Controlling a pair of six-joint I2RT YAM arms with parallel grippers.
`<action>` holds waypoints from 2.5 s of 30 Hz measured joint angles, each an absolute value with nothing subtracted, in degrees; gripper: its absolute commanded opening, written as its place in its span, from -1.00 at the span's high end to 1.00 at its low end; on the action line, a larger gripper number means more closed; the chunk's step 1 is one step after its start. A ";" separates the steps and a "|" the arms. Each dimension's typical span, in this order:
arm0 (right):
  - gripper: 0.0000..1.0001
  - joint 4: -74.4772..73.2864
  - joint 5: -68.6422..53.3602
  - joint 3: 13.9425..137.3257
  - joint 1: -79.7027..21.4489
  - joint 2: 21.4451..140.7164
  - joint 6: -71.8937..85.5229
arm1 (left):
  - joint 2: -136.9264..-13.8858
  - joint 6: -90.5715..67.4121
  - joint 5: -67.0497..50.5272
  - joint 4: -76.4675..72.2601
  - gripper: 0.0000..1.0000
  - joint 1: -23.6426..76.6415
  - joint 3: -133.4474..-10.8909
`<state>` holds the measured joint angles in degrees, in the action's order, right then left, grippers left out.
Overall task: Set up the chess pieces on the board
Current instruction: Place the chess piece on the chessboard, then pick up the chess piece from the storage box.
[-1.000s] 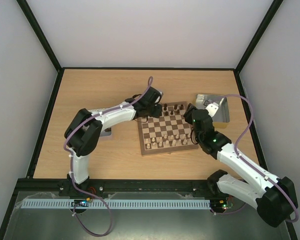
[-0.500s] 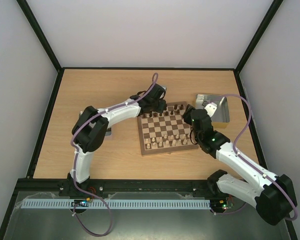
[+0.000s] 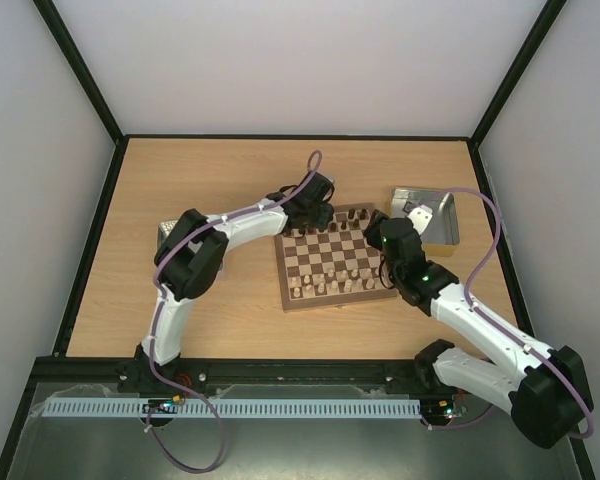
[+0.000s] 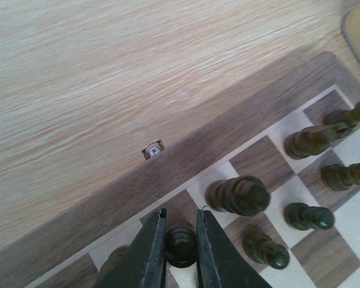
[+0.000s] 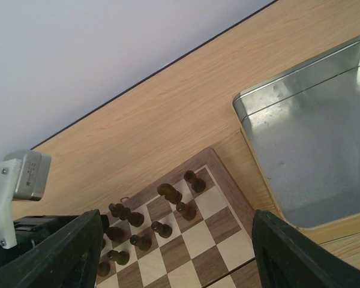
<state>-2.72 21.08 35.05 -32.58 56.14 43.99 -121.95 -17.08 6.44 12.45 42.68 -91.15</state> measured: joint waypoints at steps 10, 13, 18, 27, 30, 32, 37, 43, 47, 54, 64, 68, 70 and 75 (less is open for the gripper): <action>-0.34 -2.74 20.95 35.05 -32.58 56.45 43.97 | -123.02 -17.43 7.53 12.32 0.67 42.68 -91.24; -0.34 -2.76 20.95 35.05 -32.58 56.53 43.97 | -123.04 -17.52 7.57 12.32 0.58 42.68 -91.26; -0.34 -2.76 20.91 35.05 -32.58 56.80 43.99 | -123.07 -17.69 7.49 12.40 0.49 42.68 -91.37; -0.34 -2.76 20.47 35.07 -32.58 56.80 43.99 | -122.56 -18.28 6.48 13.13 0.39 42.68 -93.60; -0.34 -2.79 20.16 35.07 -32.58 56.80 43.99 | -121.30 -18.92 6.46 13.80 0.34 42.17 -93.71; -0.34 -2.83 19.88 35.09 -32.58 56.80 44.01 | -119.50 -20.36 6.61 15.51 0.30 41.80 -93.71; -0.35 -3.22 19.11 35.09 -32.58 56.77 44.01 | -110.32 -25.63 6.66 18.50 0.17 38.09 -89.56; -0.35 -3.36 17.54 35.18 -32.58 56.77 44.01 | -92.51 -30.94 1.17 20.56 -0.04 27.66 -75.35; -0.35 -3.31 16.34 35.18 -32.58 56.77 44.21 | -84.93 -31.62 -2.52 22.76 -0.16 19.64 -64.86; -0.35 -2.31 14.92 35.18 -32.58 57.87 44.84 | -78.65 -29.78 -2.57 30.02 -0.12 9.39 -54.04; -0.33 -1.72 13.50 35.18 -32.56 61.87 45.25 | -80.86 -29.71 5.61 33.15 0.08 2.31 -48.84; -0.33 -1.63 13.37 35.31 -32.56 62.83 45.17 | -81.23 -31.83 8.86 33.10 -0.02 2.22 -47.57; -0.33 -1.61 13.39 35.90 -32.56 63.26 44.99 | -81.23 -33.76 10.68 32.95 -0.05 2.22 -46.94; -0.33 -1.17 13.34 37.78 -32.56 64.10 43.97 | -81.23 -38.30 12.99 31.27 -0.02 2.17 -45.10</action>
